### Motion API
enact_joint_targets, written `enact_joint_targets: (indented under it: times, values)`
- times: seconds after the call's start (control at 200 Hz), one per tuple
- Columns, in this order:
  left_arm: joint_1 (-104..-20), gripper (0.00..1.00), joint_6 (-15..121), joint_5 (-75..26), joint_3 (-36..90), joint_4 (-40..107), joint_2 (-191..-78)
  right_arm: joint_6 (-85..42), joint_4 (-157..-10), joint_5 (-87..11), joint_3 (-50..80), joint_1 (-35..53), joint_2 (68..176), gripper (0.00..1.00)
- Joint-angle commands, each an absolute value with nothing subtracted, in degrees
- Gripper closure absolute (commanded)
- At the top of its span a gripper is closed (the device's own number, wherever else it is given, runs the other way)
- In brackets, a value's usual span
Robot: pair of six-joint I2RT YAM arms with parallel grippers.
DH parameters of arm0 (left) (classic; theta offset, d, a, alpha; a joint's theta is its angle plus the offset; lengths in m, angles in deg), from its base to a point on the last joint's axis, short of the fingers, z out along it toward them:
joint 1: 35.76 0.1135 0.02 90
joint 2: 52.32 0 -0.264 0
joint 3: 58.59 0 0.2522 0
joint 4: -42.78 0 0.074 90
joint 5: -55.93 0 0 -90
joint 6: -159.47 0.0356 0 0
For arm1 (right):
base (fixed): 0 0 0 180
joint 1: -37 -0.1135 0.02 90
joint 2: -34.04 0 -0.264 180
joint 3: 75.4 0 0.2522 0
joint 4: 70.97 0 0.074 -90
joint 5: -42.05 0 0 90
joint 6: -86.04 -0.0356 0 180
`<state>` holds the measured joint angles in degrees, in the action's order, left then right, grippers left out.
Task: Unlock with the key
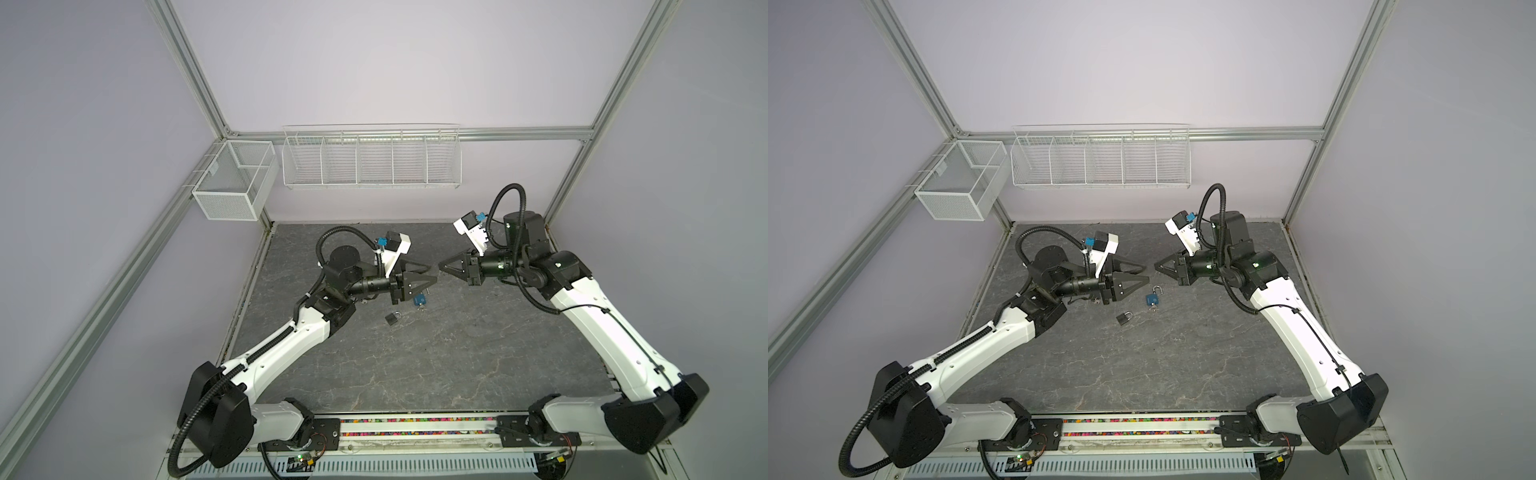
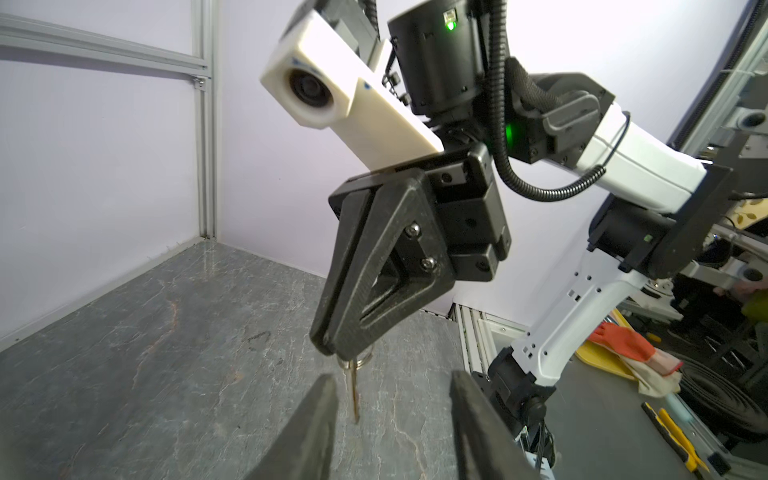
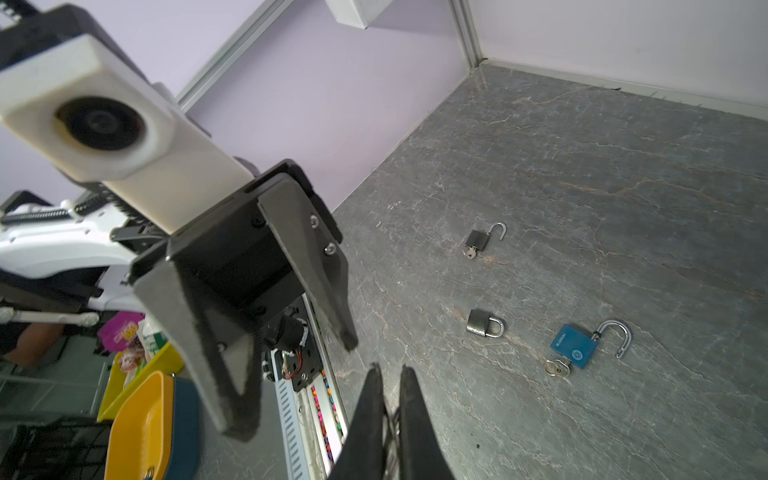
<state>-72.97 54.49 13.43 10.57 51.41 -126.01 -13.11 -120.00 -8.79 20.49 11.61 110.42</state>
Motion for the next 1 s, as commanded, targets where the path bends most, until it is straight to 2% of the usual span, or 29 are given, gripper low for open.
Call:
enact_joint_targets:
  times: [0.0,0.04,0.245,0.41,0.565,0.815,0.995]
  values:
    - [-72.58,0.43,49.49,3.05,8.6,52.3,-123.08,-20.49,-115.12,-13.28,18.77,11.8,109.33,0.93]
    - [-72.58,0.4,45.85,-1.13,7.78,52.52,-122.68,-24.15,-112.55,-16.07,17.34,11.71,108.67,0.93]
    - [-74.25,0.4,23.3,-12.94,2.63,64.64,-122.82,-38.41,-97.72,-25.9,8.25,9.77,103.62,0.93]
    - [-79.42,0.41,14.43,-24.46,1.48,67.78,-122.33,-46.41,-87.74,-32.53,3.11,5.5,101.31,0.93]
    - [-80.99,0.49,6.06,-31.15,-0.5,74.51,-123.14,-52.12,-80.32,-38.98,-0.46,1.44,100.31,0.93]
    - [-82.37,0.52,3.6,-35.0,-0.06,74.39,-123.93,-58.29,-74.39,-43.06,-1.79,-1.32,101.06,0.93]
    - [-82.75,0.6,2.17,-34.76,0.74,75.45,-125.46,-60.79,-72.34,-43.46,-1.44,-2.63,103.04,0.93]
